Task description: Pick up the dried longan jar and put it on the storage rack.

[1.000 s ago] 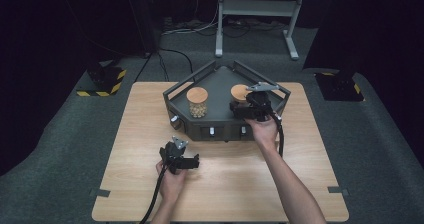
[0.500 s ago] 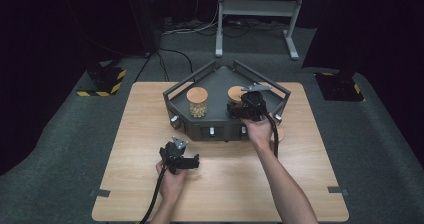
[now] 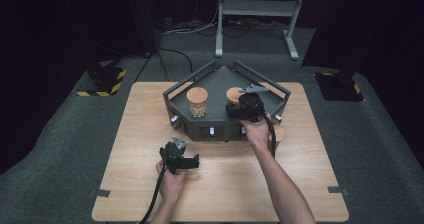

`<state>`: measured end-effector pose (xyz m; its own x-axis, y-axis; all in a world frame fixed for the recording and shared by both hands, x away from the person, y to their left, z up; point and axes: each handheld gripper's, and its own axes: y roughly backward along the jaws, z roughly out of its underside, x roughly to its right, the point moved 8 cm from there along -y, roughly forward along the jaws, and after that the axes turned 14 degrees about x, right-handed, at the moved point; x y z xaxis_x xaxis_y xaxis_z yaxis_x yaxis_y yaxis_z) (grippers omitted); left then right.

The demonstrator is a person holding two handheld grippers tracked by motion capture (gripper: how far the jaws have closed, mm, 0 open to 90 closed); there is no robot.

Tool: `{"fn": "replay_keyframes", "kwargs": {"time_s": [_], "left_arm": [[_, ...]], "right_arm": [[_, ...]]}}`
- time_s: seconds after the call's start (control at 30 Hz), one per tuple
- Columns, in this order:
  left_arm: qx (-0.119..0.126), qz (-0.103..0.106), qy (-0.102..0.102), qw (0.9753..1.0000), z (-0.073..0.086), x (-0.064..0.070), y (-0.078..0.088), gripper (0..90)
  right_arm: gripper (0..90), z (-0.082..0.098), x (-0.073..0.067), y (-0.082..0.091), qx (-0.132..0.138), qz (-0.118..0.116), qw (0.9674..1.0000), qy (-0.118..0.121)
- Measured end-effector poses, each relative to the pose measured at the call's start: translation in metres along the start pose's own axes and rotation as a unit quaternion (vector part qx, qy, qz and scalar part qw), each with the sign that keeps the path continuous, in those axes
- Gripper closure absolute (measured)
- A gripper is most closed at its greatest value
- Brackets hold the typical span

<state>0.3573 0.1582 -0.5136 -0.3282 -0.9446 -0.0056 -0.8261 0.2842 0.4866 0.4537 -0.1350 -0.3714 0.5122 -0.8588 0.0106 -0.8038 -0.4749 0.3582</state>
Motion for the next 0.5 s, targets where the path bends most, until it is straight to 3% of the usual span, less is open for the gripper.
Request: {"fn": "replay_keyframes", "kwargs": {"time_s": [0.07, 0.5], "left_arm": [[0.0, 0.0, 0.0, 1.0, 0.0, 0.0, 0.0, 2.3], [0.0, 0.0, 0.0, 1.0, 0.0001, 0.0001, 0.0, 2.3]], "right_arm": [[25.0, 0.0012, -0.0029, -0.0005, -0.001, 0.002, 1.0, 0.01], [24.5, 0.0039, 0.0011, -0.0018, 0.001, -0.006, 1.0, -0.003]]}}
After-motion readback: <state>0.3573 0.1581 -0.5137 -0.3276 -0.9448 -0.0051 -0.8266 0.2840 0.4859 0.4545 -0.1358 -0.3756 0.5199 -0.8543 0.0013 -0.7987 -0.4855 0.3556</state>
